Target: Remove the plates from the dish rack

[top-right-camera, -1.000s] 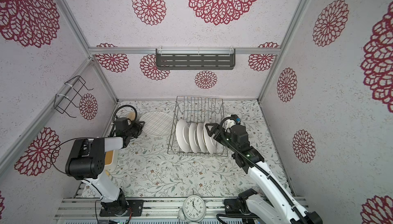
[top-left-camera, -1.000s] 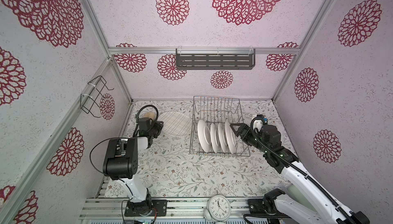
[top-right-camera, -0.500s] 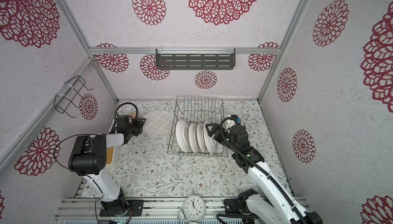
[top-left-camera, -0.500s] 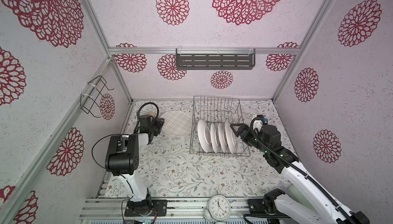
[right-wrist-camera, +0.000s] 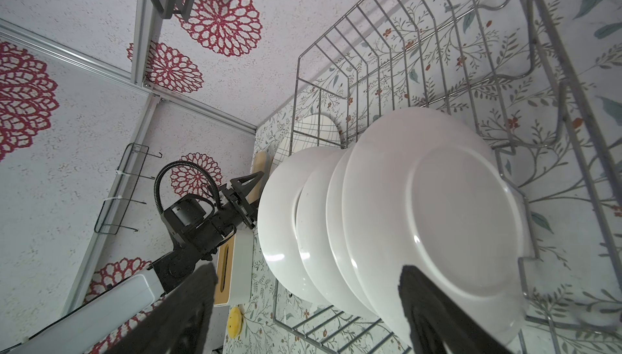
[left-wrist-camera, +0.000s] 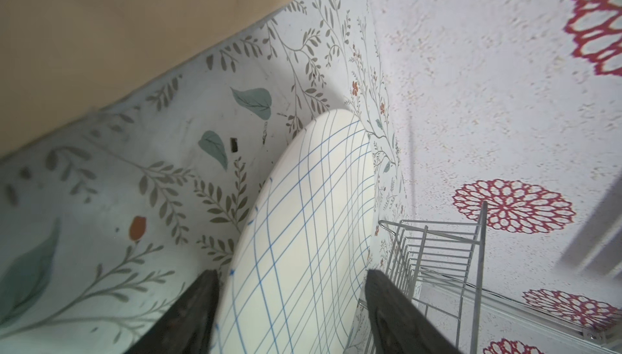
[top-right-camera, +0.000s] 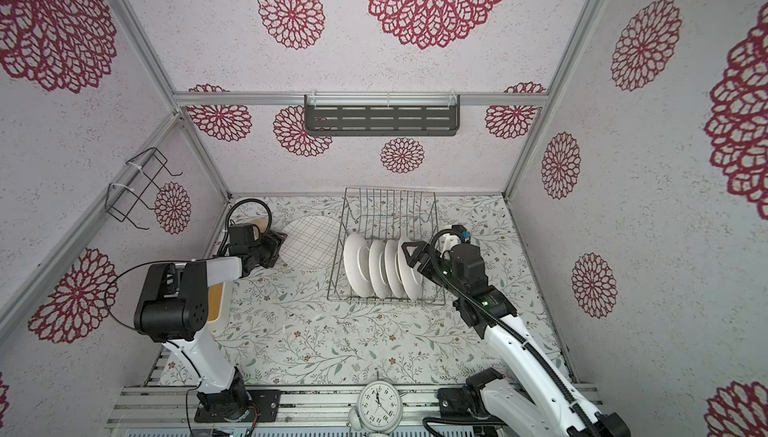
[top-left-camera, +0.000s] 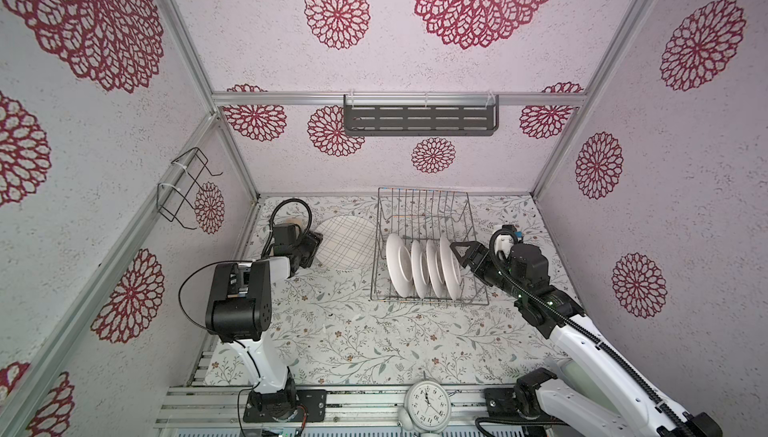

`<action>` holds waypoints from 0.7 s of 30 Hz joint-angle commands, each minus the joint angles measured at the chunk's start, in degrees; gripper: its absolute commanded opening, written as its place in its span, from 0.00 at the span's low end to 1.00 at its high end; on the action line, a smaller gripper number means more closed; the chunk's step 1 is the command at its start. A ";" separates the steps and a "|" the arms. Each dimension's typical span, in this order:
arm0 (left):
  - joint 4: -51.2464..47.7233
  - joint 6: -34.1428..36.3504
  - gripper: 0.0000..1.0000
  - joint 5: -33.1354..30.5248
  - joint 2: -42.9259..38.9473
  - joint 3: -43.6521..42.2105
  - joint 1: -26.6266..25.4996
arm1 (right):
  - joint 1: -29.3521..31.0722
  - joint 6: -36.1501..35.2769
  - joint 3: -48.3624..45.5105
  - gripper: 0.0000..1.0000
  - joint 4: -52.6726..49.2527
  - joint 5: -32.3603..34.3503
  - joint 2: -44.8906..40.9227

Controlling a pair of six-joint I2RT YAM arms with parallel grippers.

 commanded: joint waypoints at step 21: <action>-9.07 4.43 0.93 -3.13 -1.19 0.85 -0.83 | -0.32 -2.03 2.19 0.88 -4.68 4.59 -3.51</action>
